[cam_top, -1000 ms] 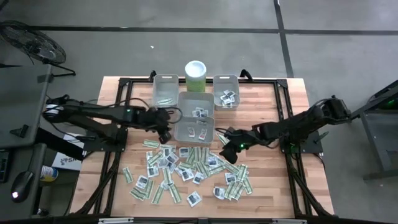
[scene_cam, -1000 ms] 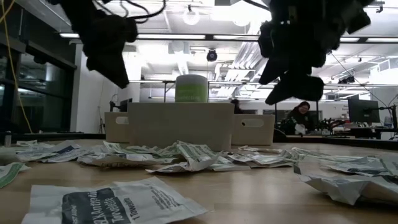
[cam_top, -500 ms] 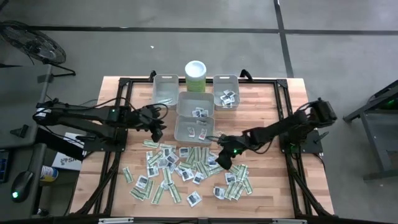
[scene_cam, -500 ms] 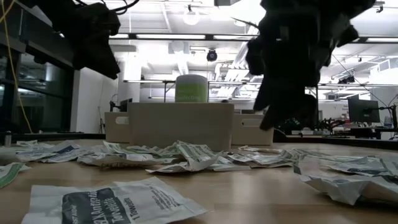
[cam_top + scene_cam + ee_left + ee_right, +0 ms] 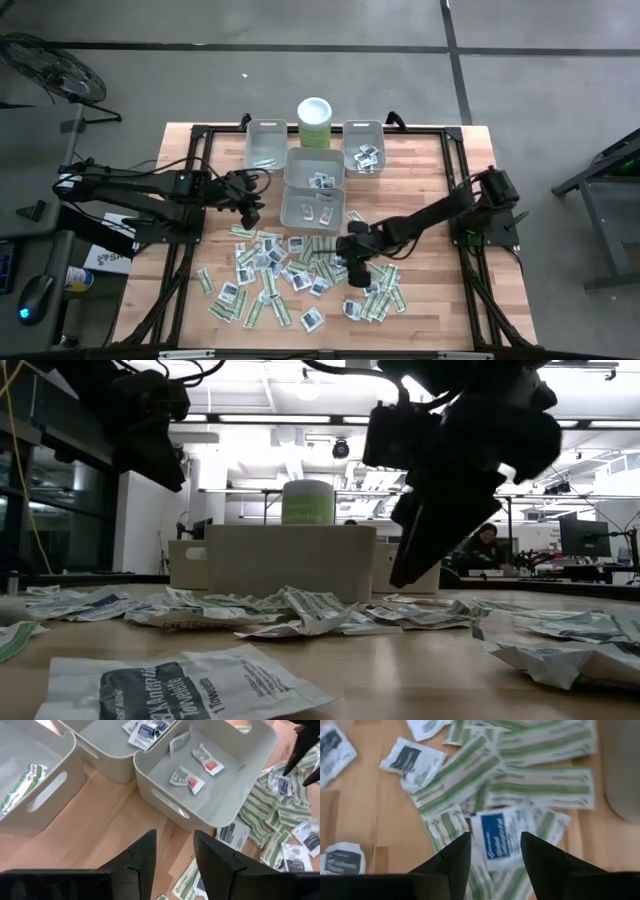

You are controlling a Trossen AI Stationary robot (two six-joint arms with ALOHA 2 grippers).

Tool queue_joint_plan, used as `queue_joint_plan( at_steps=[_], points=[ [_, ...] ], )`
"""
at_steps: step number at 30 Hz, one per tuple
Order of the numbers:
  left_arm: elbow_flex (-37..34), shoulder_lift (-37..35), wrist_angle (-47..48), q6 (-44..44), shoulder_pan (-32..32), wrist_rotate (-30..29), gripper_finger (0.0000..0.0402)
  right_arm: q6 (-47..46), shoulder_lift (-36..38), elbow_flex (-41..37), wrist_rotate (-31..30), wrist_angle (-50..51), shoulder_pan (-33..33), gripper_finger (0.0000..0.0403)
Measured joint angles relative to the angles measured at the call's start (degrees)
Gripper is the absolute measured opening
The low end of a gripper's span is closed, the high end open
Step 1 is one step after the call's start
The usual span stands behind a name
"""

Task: Pick & Place First Aid Supplies
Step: Put the middle alcohol pad into the top center bin

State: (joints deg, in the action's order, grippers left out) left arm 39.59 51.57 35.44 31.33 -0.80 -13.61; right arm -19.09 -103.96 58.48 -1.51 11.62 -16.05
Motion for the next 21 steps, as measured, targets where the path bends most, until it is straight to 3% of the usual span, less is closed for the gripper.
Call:
queue_joint_plan(
  at_steps=[8, 21],
  points=[
    [0.0, 0.0, 2.6, -0.6, 0.0, 0.6, 0.0131, 1.9, -5.0, 4.0, -2.6, 2.7, 0.0, 0.0149],
    [0.0, 0.0, 2.4, -4.8, 0.0, 1.2, 0.0131, -0.3, -5.8, 4.6, -5.7, 6.0, 0.7, 0.0141]
  ],
)
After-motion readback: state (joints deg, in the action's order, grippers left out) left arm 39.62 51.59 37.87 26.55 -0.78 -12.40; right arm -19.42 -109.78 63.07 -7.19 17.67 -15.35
